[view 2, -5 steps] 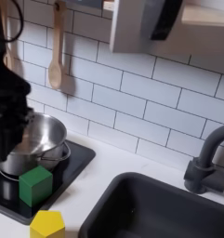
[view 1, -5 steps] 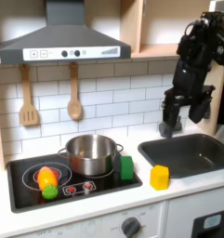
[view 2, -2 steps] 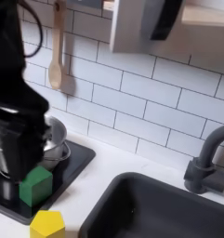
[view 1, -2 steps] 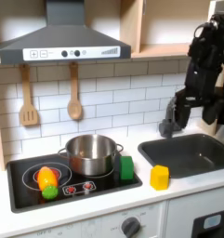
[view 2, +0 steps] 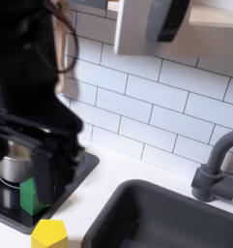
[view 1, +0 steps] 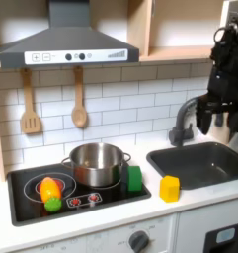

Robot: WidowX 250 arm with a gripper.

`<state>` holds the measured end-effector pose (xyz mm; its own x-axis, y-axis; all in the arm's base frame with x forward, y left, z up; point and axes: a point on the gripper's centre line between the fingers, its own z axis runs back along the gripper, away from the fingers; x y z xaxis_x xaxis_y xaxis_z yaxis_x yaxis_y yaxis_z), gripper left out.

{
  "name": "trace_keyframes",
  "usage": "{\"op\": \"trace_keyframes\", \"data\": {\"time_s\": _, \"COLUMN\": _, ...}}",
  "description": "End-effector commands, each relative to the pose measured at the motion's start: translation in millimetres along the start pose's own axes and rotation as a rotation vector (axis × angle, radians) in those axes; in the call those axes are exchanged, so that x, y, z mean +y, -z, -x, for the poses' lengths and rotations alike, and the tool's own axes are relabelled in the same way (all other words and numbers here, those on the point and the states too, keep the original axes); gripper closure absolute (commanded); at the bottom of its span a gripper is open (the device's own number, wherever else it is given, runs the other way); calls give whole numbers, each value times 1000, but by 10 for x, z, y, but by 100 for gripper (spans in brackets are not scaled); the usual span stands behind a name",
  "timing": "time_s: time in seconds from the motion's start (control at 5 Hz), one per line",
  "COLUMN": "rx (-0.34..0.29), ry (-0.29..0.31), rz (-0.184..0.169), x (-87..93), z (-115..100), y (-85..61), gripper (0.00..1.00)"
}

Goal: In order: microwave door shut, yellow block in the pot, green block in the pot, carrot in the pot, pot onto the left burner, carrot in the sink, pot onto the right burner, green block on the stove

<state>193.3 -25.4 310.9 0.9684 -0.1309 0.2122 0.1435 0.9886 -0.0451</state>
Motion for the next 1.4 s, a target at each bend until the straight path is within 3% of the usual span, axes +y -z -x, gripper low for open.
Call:
{"op": "trace_keyframes", "data": {"time_s": 0.0, "rx": -4, "ry": 81, "rz": 38, "x": -233, "z": -101, "y": 30, "gripper": 0}}
{"op": "trace_keyframes", "data": {"time_s": 0.6, "rx": -7, "ry": 224, "rz": 91, "x": -595, "z": -165, "y": 68, "gripper": 0}}
{"op": "trace_keyframes", "data": {"time_s": 1.2, "rx": -10, "ry": 269, "rz": 119, "x": -761, "z": -259, "y": 102, "gripper": 0}}
